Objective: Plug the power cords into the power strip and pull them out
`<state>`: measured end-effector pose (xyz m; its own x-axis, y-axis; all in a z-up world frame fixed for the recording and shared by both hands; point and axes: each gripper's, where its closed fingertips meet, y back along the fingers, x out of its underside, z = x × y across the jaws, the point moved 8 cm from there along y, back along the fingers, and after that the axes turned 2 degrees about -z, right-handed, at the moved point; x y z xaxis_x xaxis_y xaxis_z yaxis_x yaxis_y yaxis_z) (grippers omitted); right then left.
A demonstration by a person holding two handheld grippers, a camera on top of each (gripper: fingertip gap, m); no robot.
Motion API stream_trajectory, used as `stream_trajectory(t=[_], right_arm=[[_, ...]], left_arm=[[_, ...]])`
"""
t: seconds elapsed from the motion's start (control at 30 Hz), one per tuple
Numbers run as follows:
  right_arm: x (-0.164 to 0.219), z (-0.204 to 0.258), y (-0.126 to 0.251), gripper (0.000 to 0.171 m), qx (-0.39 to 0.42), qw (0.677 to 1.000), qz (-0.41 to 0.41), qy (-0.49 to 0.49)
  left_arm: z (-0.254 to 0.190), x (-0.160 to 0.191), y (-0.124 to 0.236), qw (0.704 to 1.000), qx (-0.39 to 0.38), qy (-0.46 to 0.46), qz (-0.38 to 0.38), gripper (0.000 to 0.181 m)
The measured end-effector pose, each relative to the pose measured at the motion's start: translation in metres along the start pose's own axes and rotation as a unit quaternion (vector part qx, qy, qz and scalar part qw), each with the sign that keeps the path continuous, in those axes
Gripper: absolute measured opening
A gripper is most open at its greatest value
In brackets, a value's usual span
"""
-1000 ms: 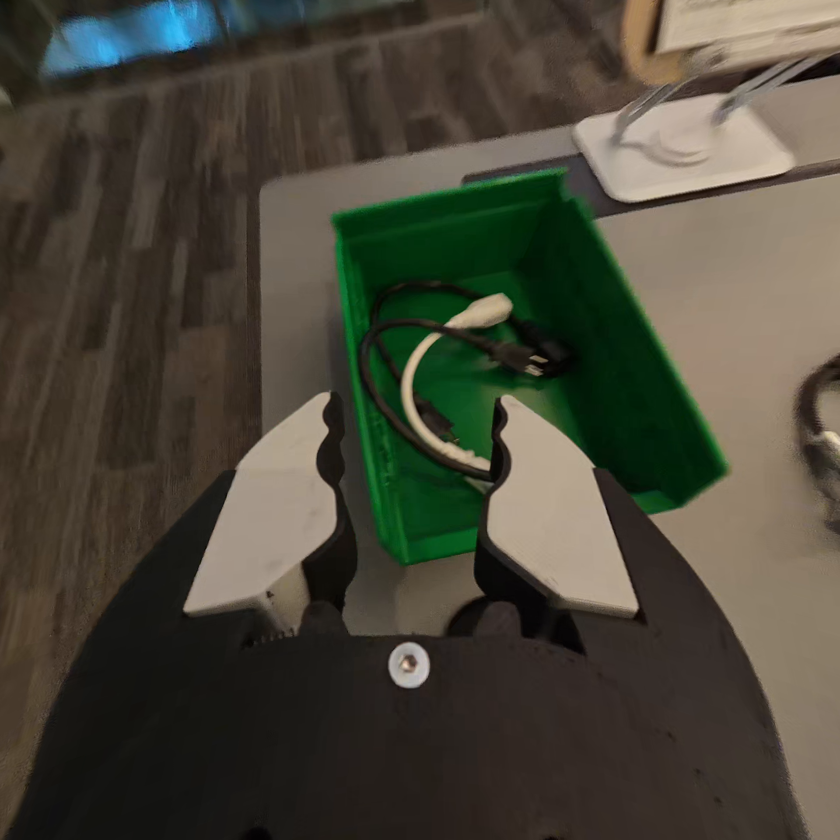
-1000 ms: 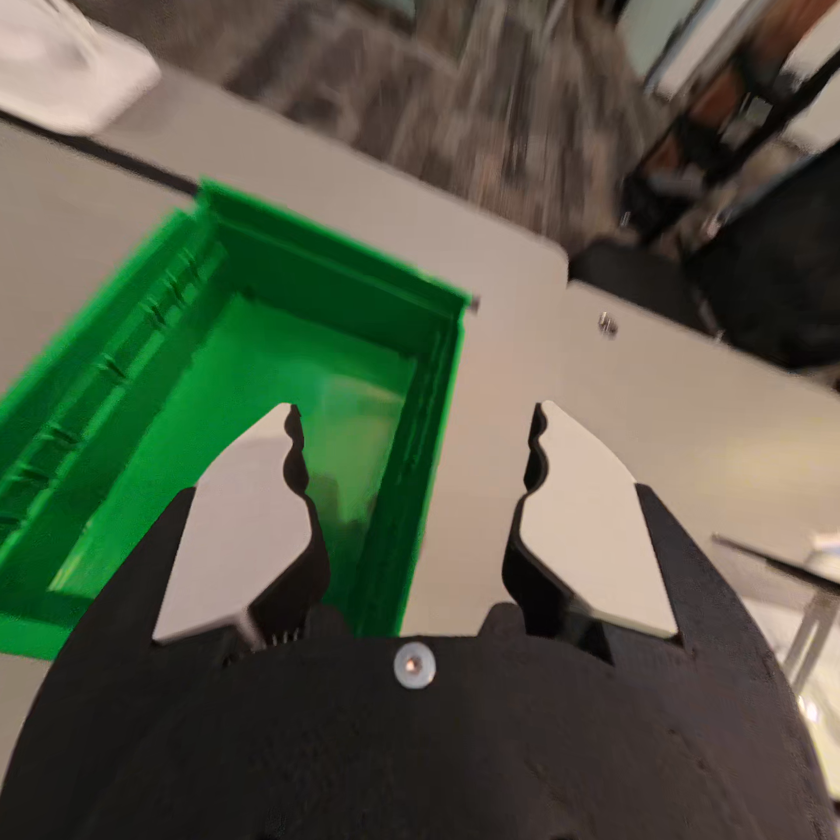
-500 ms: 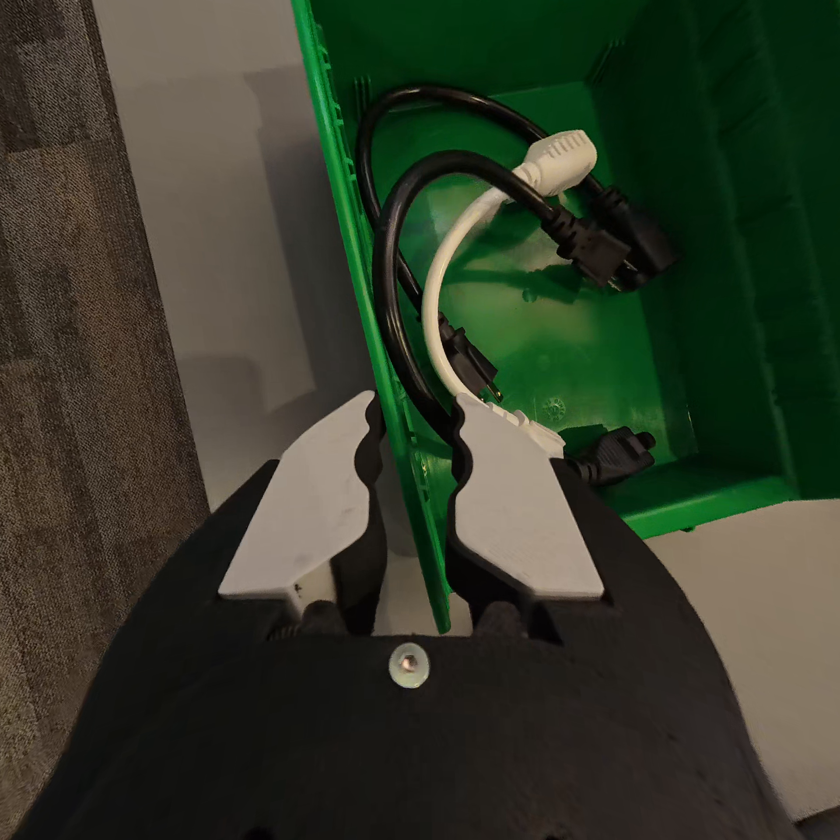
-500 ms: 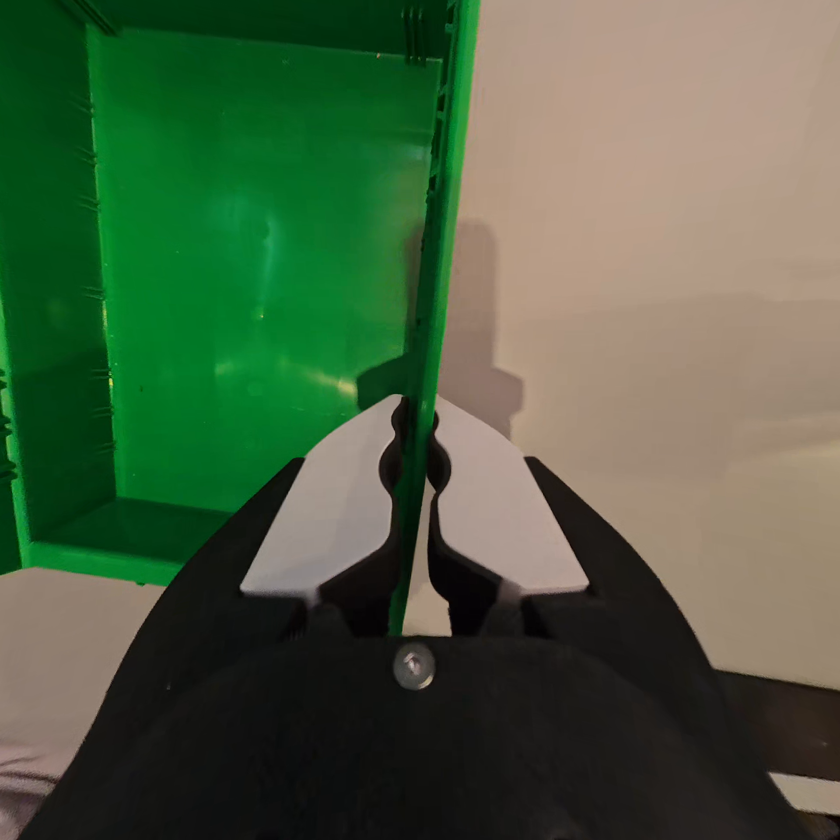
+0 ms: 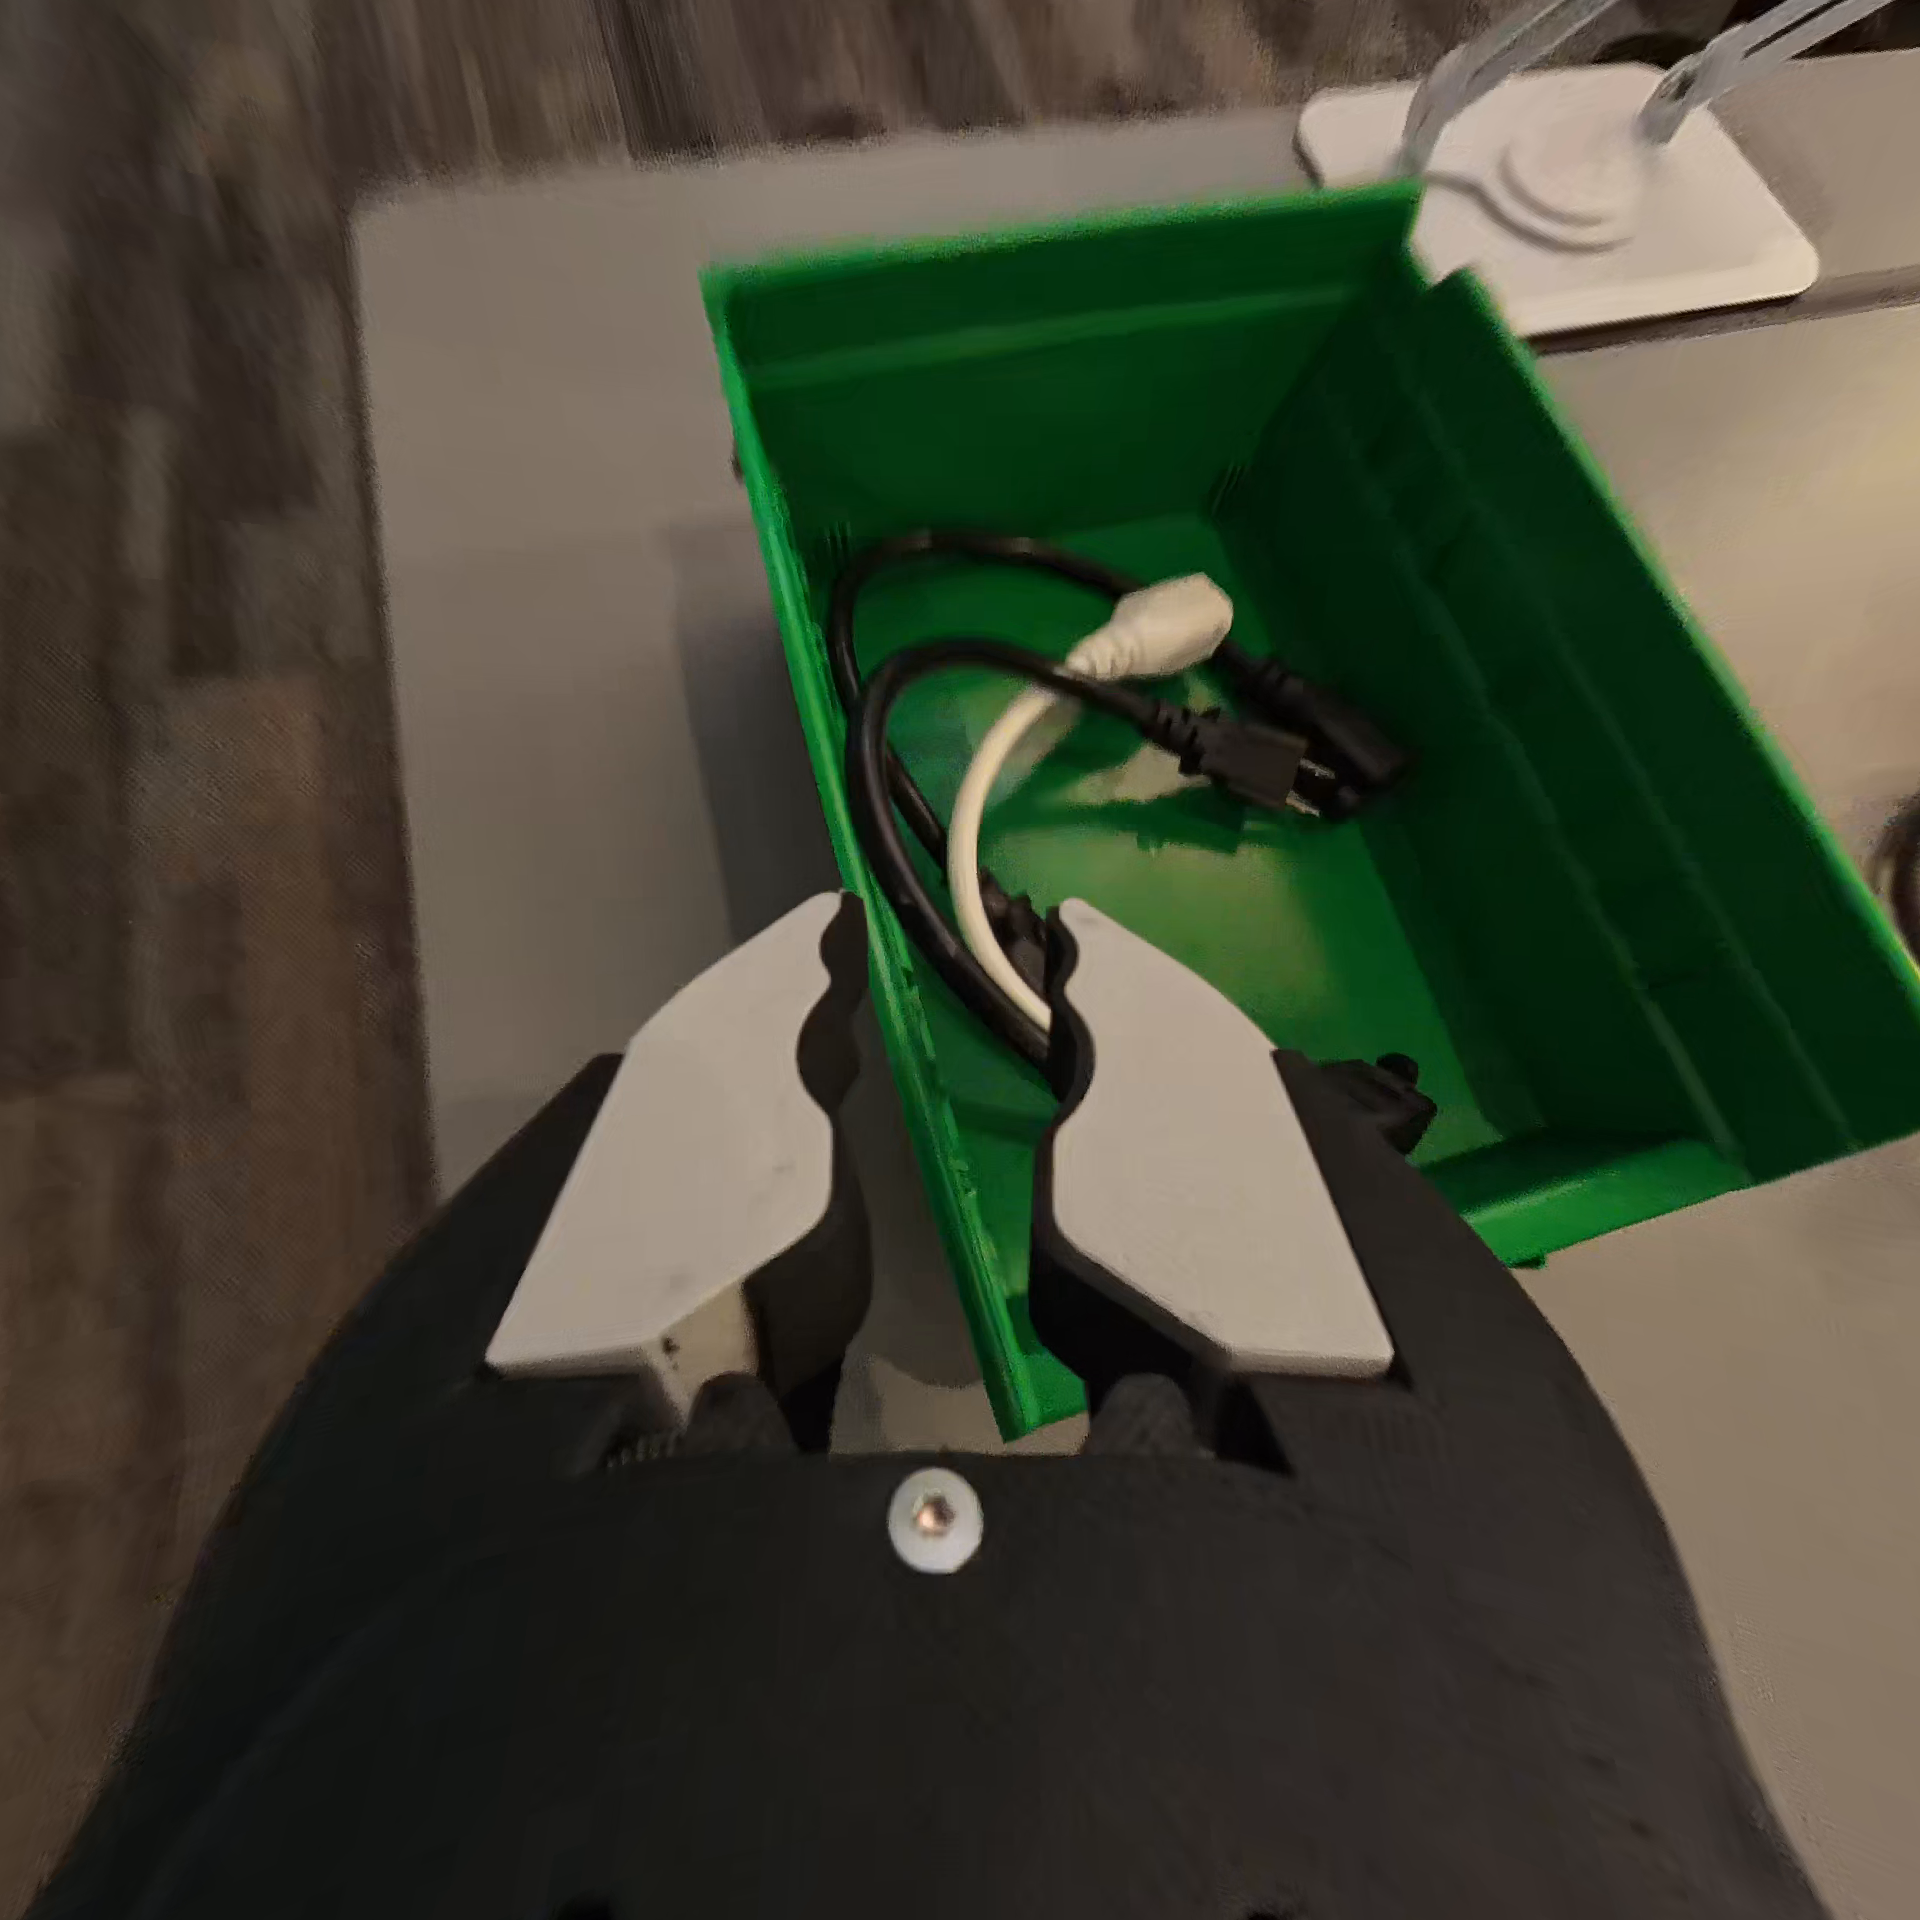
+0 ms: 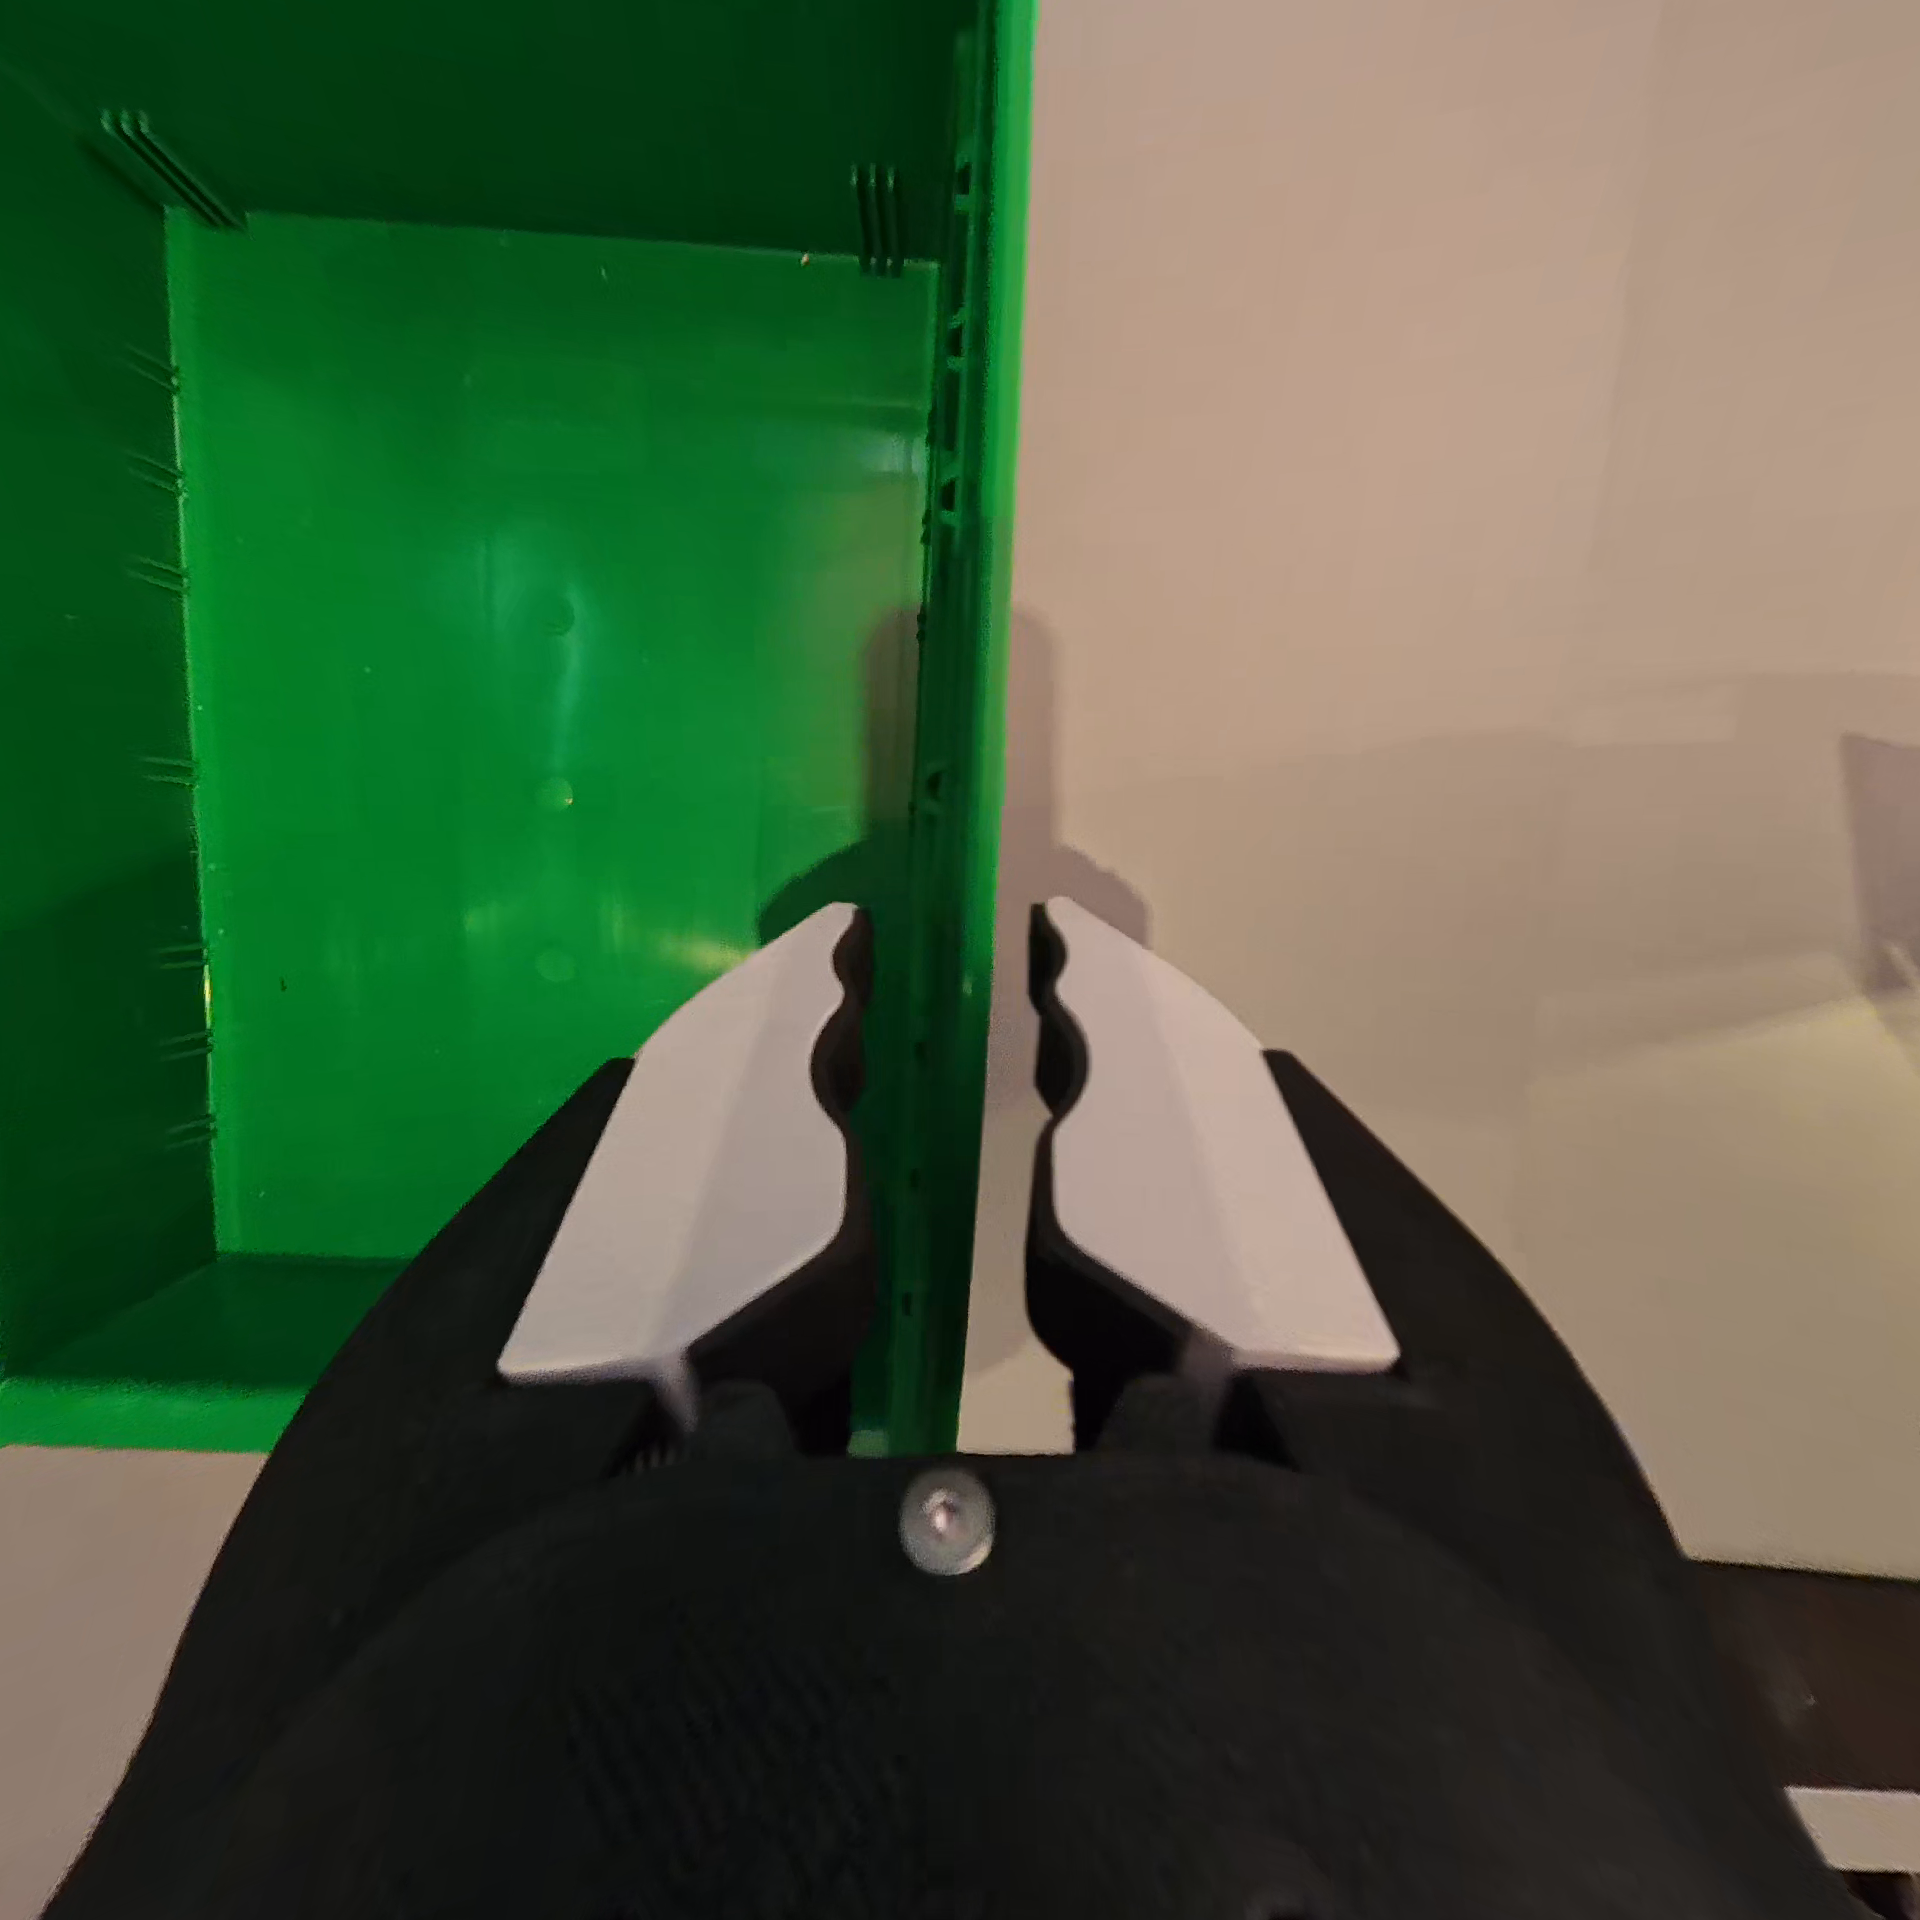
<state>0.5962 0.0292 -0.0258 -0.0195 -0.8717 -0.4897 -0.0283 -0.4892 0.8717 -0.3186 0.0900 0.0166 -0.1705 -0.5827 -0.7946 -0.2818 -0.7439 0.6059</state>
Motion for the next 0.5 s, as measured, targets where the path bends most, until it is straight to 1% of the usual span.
stream_trajectory(t=[0.03, 0.07, 0.13, 0.17, 0.2, 0.23, 0.27, 0.3, 0.33, 0.37, 0.4, 0.43, 0.47, 0.5], right_arm=[[-0.002, 0.001, 0.004, 0.038, 0.013, 1.000, -0.007, 0.009], [-0.004, 0.002, 0.010, 0.040, 0.026, 0.999, -0.018, 0.019], [-0.010, 0.004, 0.018, 0.039, 0.043, 0.997, -0.047, 0.030], [-0.014, 0.005, 0.020, 0.039, 0.044, 0.997, -0.057, 0.031], [-0.017, 0.005, 0.019, 0.039, 0.040, 0.997, -0.058, 0.030], [-0.020, 0.004, 0.015, 0.039, 0.035, 0.998, -0.047, 0.028], [-0.021, 0.002, 0.009, 0.039, 0.031, 0.999, -0.025, 0.028], [-0.021, 0.000, 0.002, 0.039, 0.027, 0.999, 0.001, 0.031], [-0.020, -0.001, -0.005, 0.039, 0.023, 0.999, 0.028, 0.035], [-0.017, 0.000, -0.011, 0.039, 0.019, 0.998, 0.052, 0.042], [-0.012, 0.000, -0.016, 0.039, 0.018, 0.996, 0.068, 0.051], [-0.008, 0.001, -0.020, 0.039, 0.015, 0.995, 0.077, 0.058], [-0.004, 0.002, -0.023, 0.035, 0.005, 0.995, 0.084, 0.059], [-0.001, 0.003, -0.025, 0.029, -0.009, 0.995, 0.090, 0.051]], left_arm=[[-0.005, -0.006, 0.006, 0.999, -0.019, -0.037, -0.010, 0.033], [-0.011, -0.010, 0.008, 0.996, -0.040, -0.078, 0.004, 0.035], [-0.019, -0.016, 0.001, 0.986, -0.086, -0.126, 0.067, 0.038], [-0.020, -0.022, -0.005, 0.982, -0.106, -0.132, 0.082, 0.039], [-0.020, -0.027, -0.012, 0.983, -0.109, -0.123, 0.087, 0.041], [-0.019, -0.031, -0.020, 0.985, -0.104, -0.101, 0.099, 0.049], [-0.018, -0.031, -0.029, 0.984, -0.094, -0.077, 0.127, 0.057], [-0.016, -0.029, -0.038, 0.979, -0.096, -0.068, 0.169, 0.059], [-0.010, -0.025, -0.044, 0.966, -0.126, -0.083, 0.208, 0.060], [-0.006, -0.022, -0.049, 0.953, -0.156, -0.110, 0.237, 0.059], [-0.004, -0.019, -0.054, 0.944, -0.173, -0.131, 0.250, 0.051], [-0.002, -0.017, -0.058, 0.938, -0.184, -0.139, 0.257, 0.040], [-0.001, -0.016, -0.061, 0.938, -0.177, -0.140, 0.262, 0.025], [-0.001, -0.016, -0.063, 0.941, -0.170, -0.134, 0.258, 0.020]])
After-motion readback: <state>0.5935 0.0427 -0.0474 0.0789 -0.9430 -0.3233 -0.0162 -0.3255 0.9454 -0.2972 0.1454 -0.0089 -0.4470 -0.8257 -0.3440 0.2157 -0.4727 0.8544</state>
